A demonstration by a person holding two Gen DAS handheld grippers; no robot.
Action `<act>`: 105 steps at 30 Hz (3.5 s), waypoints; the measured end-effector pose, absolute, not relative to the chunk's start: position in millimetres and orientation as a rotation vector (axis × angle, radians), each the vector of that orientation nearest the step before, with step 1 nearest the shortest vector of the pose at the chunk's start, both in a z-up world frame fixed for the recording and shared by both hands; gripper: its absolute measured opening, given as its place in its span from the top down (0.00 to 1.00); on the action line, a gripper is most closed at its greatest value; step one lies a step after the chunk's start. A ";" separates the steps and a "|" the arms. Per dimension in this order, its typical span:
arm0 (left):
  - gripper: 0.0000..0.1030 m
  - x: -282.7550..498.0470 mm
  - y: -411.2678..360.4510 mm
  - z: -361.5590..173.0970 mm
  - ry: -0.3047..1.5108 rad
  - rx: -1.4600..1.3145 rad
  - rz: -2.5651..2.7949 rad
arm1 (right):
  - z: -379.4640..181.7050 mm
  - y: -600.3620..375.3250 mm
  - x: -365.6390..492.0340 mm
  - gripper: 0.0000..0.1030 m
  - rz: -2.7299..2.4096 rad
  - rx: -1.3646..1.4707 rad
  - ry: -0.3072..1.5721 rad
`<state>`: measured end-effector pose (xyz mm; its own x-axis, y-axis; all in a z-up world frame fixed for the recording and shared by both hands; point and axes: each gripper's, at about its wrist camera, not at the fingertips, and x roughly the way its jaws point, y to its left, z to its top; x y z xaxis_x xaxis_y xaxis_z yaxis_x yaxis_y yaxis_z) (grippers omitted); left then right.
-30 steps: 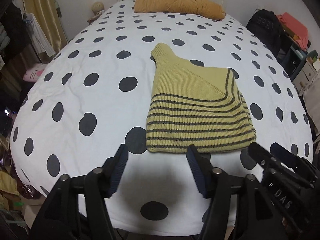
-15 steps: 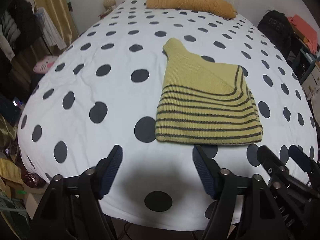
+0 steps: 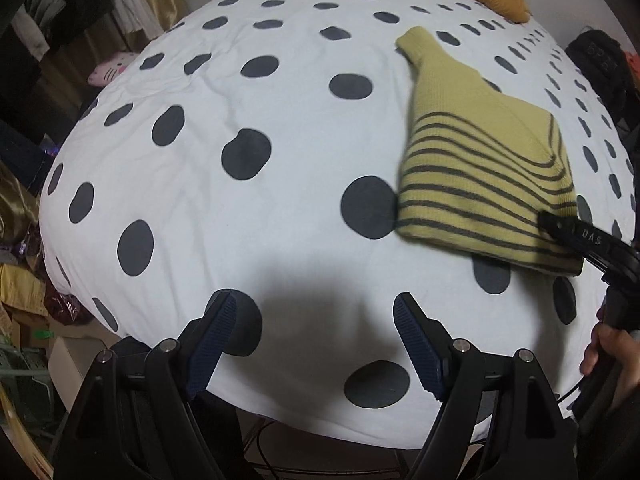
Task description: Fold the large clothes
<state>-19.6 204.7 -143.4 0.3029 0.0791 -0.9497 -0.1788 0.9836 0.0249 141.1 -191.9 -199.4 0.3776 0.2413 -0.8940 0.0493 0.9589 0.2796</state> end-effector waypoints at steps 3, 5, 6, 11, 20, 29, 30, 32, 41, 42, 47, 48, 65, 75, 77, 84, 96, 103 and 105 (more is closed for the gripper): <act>0.21 -17.7 211.1 -149.8 1.264 -0.122 0.173 | -202.6 -206.5 143.6 0.82 0.149 0.297 1.182; 0.21 -15.6 209.9 -151.7 1.267 -0.127 0.165 | -184.6 -195.9 133.9 0.78 0.149 0.287 1.144; 0.21 -15.2 208.0 -151.3 1.265 -0.129 0.157 | -177.1 -191.1 129.0 0.78 0.171 0.299 1.117; 0.21 -15.1 190.9 -141.3 1.235 -0.123 0.082 | -173.8 -159.5 127.7 0.60 0.116 0.190 1.145; 0.21 -22.7 176.9 -120.1 1.192 -0.103 0.016 | -170.3 -158.1 121.0 0.58 0.094 0.199 1.187; 0.21 -21.1 145.1 -91.0 1.132 -0.063 -0.033 | -89.1 -177.2 41.7 0.25 0.001 0.178 1.066; 0.21 -21.1 140.6 -88.8 1.128 -0.056 -0.036 | -87.1 -177.0 41.2 0.25 -0.011 0.157 1.063; 0.21 -22.6 131.1 -83.8 1.118 -0.044 -0.051 | -79.9 -172.4 33.9 0.25 -0.042 0.126 1.051; 0.21 -29.7 126.8 -71.3 1.095 -0.012 -0.038 | -69.7 -162.9 21.0 0.24 -0.088 0.152 1.024; 0.21 -30.0 126.9 -71.0 1.094 -0.008 -0.034 | -68.6 -160.7 20.0 0.24 -0.089 0.145 1.023; 0.21 -31.4 132.6 -72.9 1.103 -0.029 -0.037 | -65.7 -155.1 18.7 0.24 -0.084 0.120 1.018; 0.21 -31.6 133.8 -73.8 1.105 -0.031 -0.039 | -66.4 -155.6 18.8 0.24 -0.080 0.127 1.022; 0.20 -20.9 167.3 -102.7 1.164 -0.100 0.008 | -112.7 -241.0 26.7 0.48 -0.050 0.404 1.066; 0.20 -25.6 147.8 -92.2 1.144 -0.065 -0.048 | -86.1 -159.1 33.7 0.45 -0.041 0.107 1.079; 0.20 -25.5 151.6 -92.4 1.146 -0.073 -0.044 | -85.0 -153.1 35.6 0.38 -0.018 0.097 1.069; 0.20 -23.8 173.9 -105.9 1.188 -0.120 0.001 | -126.0 -192.9 93.5 0.80 0.194 0.407 1.053; 0.20 -11.0 181.4 -122.6 1.234 -0.133 0.018 | -178.0 -245.1 178.2 1.00 0.027 0.382 1.102; 0.20 -13.2 178.8 -123.9 1.240 -0.145 0.002 | -146.0 -226.0 141.7 1.00 0.119 0.398 1.044; 0.20 -13.9 176.4 -123.2 1.240 -0.145 -0.006 | -155.0 -217.8 127.2 1.00 0.093 0.330 1.082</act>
